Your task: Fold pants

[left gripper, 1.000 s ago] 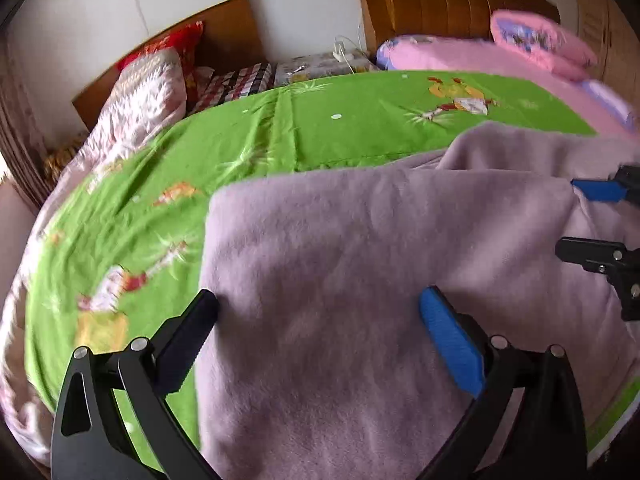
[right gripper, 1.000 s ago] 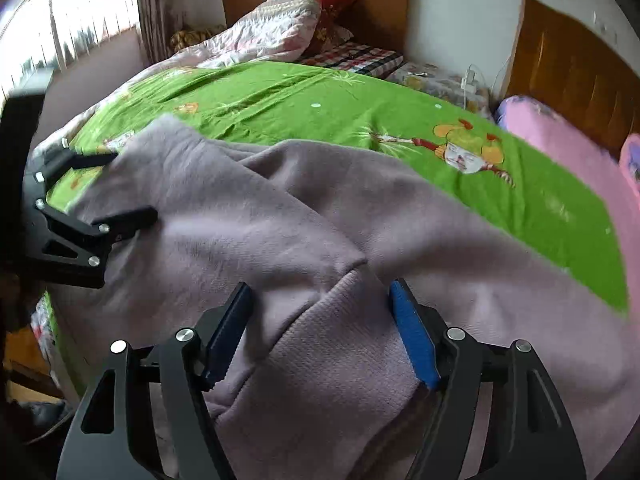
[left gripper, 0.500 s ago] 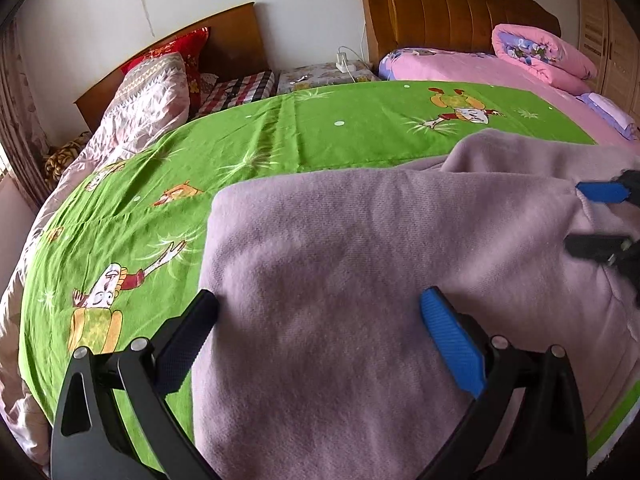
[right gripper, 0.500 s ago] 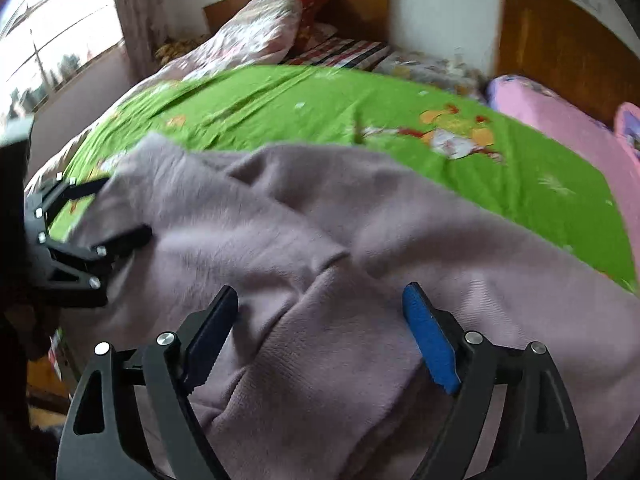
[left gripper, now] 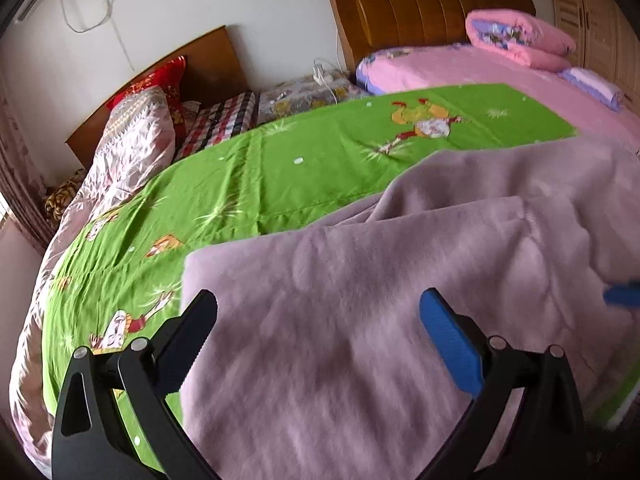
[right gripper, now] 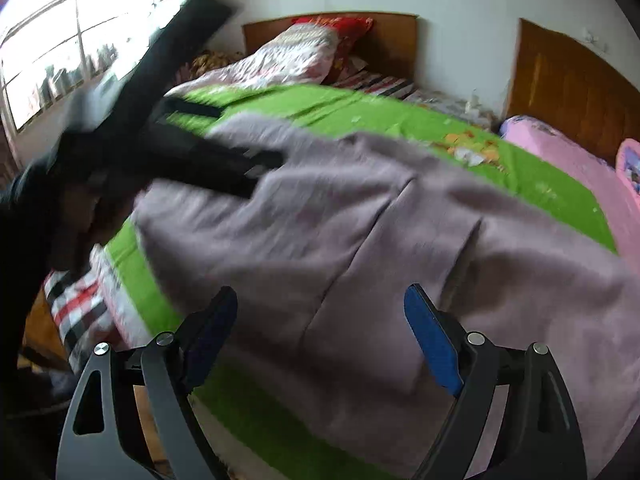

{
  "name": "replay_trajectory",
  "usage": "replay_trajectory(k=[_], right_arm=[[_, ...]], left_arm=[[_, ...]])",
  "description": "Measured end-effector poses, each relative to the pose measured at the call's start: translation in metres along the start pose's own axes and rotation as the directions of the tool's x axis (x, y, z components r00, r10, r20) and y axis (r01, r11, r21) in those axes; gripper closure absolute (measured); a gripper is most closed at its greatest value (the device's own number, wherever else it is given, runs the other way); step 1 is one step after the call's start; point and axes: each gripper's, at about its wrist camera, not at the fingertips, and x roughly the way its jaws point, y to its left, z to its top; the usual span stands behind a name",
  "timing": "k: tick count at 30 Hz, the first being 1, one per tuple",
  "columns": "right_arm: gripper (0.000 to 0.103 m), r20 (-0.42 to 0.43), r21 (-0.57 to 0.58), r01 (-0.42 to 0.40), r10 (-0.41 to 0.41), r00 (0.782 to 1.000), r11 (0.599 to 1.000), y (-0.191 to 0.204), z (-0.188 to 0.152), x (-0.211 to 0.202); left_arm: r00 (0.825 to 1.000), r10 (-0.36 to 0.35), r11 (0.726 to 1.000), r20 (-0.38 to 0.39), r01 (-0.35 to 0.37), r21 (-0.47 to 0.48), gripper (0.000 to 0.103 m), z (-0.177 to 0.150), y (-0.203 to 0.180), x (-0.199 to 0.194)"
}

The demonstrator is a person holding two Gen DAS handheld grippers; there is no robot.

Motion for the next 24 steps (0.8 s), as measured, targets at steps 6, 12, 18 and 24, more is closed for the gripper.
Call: replay_trajectory(k=[6, 12, 18, 24], right_arm=[[0.023, -0.014, -0.028, 0.007, -0.008, 1.0, 1.0, 0.001, -0.018, 0.006], [0.022, 0.005, -0.016, -0.026, 0.027, 1.0, 1.0, -0.004, -0.02, 0.002], [0.023, 0.087, 0.058, -0.044, 0.039, 0.995, 0.997, -0.024, -0.027, -0.041], [0.017, 0.321, 0.518, -0.162, -0.016, 0.947, 0.84, -0.137, -0.102, -0.148]], left_arm=[[0.998, -0.006, 1.0, -0.064, 0.004, -0.029, 0.001, -0.002, 0.006, 0.031], [0.998, -0.001, 1.0, -0.061, -0.001, -0.028, 0.001, -0.004, 0.004, 0.032], [0.999, 0.027, 0.997, -0.018, -0.028, -0.071, 0.002, -0.008, -0.001, 0.001], [0.986, -0.138, 0.99, 0.097, 0.133, 0.057, 0.002, -0.044, -0.058, -0.061]])
